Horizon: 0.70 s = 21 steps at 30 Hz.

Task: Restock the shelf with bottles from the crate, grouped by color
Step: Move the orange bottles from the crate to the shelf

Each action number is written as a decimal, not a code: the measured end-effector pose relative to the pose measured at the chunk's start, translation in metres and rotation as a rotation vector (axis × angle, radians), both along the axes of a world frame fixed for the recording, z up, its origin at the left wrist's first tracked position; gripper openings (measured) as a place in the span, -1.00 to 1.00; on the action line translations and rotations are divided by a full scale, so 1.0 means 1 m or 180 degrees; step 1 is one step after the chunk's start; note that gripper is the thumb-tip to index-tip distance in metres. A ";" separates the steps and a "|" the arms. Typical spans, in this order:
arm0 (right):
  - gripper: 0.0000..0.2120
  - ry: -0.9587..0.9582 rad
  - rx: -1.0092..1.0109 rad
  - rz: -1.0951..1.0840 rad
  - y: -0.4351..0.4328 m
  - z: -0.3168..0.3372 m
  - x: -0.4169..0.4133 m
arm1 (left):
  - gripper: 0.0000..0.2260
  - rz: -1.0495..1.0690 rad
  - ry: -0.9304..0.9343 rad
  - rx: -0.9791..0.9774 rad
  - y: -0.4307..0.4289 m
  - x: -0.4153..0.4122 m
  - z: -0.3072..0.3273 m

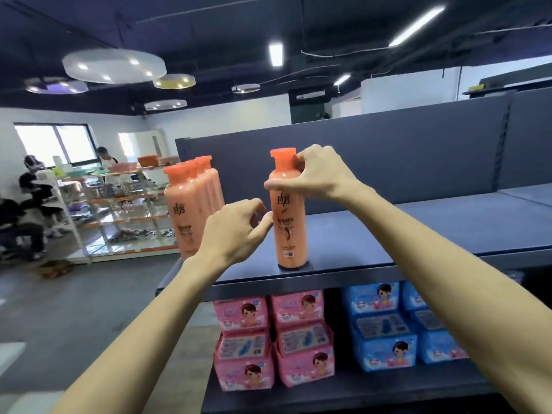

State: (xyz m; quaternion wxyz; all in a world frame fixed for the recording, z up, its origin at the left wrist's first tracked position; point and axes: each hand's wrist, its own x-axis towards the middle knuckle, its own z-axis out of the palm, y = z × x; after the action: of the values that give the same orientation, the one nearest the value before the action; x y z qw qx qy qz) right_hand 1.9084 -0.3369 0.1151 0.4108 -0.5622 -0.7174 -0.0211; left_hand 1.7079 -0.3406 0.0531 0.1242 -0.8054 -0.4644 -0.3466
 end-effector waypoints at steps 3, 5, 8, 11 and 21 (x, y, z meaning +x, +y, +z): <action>-0.42 0.0052 -0.0032 0.0067 0.007 -0.017 0.000 | -0.72 -0.0071 -0.0364 -0.0038 0.000 0.001 -0.003; -0.46 -0.0002 -0.0019 0.0078 0.010 -0.023 -0.003 | -0.76 -0.0101 -0.0611 -0.0054 -0.001 0.000 -0.009; -0.44 0.0073 -0.0242 0.0120 0.005 -0.033 -0.003 | -0.77 -0.0055 -0.0693 -0.0111 -0.006 0.001 -0.024; -0.54 0.0092 -0.0573 0.0260 -0.006 -0.062 0.002 | -0.79 0.0012 -0.0562 -0.0174 -0.010 -0.001 -0.038; -0.63 0.0226 -0.0772 0.0337 -0.005 -0.099 -0.001 | -0.90 0.0279 -0.0153 -0.0330 0.008 -0.021 -0.061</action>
State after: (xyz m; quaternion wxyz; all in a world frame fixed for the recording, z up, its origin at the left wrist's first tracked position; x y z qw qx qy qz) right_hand 1.9071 -0.3423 0.0161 0.3655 -0.5696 -0.7283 0.1074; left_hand 1.6869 -0.3328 -0.0077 0.0863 -0.7811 -0.5194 -0.3356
